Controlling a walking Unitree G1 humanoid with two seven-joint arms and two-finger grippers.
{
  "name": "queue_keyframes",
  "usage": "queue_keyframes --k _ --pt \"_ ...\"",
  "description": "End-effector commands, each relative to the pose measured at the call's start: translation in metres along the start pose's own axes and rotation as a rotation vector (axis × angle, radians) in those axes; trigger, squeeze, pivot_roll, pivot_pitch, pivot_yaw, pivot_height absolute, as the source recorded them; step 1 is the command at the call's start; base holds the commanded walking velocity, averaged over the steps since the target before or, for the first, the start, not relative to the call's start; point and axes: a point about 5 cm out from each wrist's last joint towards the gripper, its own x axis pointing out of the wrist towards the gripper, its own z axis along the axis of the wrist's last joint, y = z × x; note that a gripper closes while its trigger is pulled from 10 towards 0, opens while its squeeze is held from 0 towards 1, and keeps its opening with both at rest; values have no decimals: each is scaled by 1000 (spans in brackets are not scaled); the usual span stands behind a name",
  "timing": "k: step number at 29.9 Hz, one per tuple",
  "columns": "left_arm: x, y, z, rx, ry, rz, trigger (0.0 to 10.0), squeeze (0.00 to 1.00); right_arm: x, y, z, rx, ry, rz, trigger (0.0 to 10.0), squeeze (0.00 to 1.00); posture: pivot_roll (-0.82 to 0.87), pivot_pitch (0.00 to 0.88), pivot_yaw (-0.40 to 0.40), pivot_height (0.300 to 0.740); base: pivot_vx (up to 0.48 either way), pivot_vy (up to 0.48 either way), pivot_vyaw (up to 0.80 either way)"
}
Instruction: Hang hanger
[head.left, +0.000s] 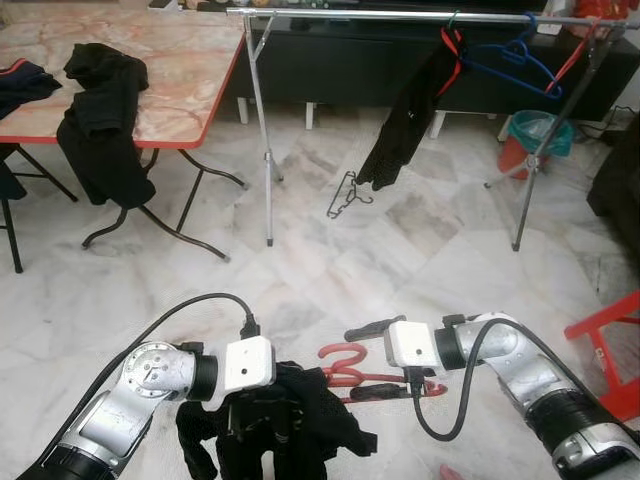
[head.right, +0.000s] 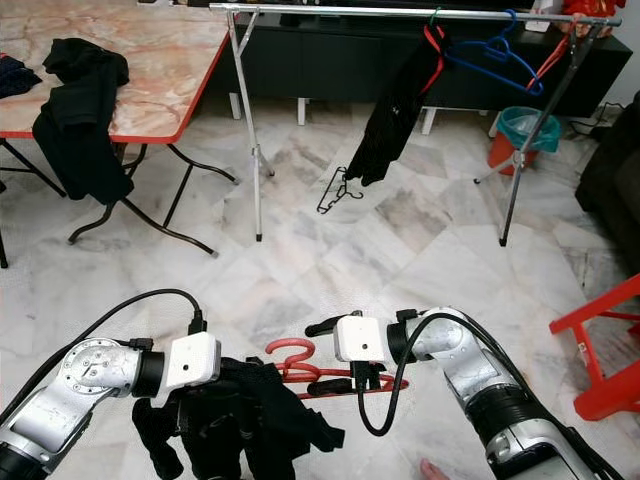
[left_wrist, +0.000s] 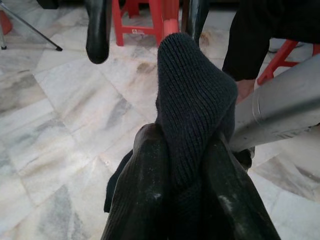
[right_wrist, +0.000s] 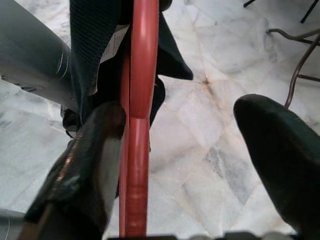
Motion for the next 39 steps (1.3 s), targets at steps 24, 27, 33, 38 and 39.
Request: queue_keyframes --k 24,27,33,38,39 --pt "-1 2 10 2 -30 -12 10000 0 5 2 3 11 -62 26 0 0 41 53 -24 740 0 0 0" --pt "-1 2 11 0 -33 -13 10000 0 5 4 3 18 -66 35 0 0 41 53 -22 740 0 0 0" --pt "0 2 12 -8 -41 -17 10000 0 6 5 3 24 -72 46 0 0 43 58 -23 740 0 0 0" --pt "0 3 12 -34 -54 4 10000 0 6 6 2 30 -71 54 0 0 49 55 -23 740 0 0 0" --pt "1 2 11 -43 -55 5 10000 0 6 6 1 32 -72 54 0 0 49 55 -23 740 0 0 0"
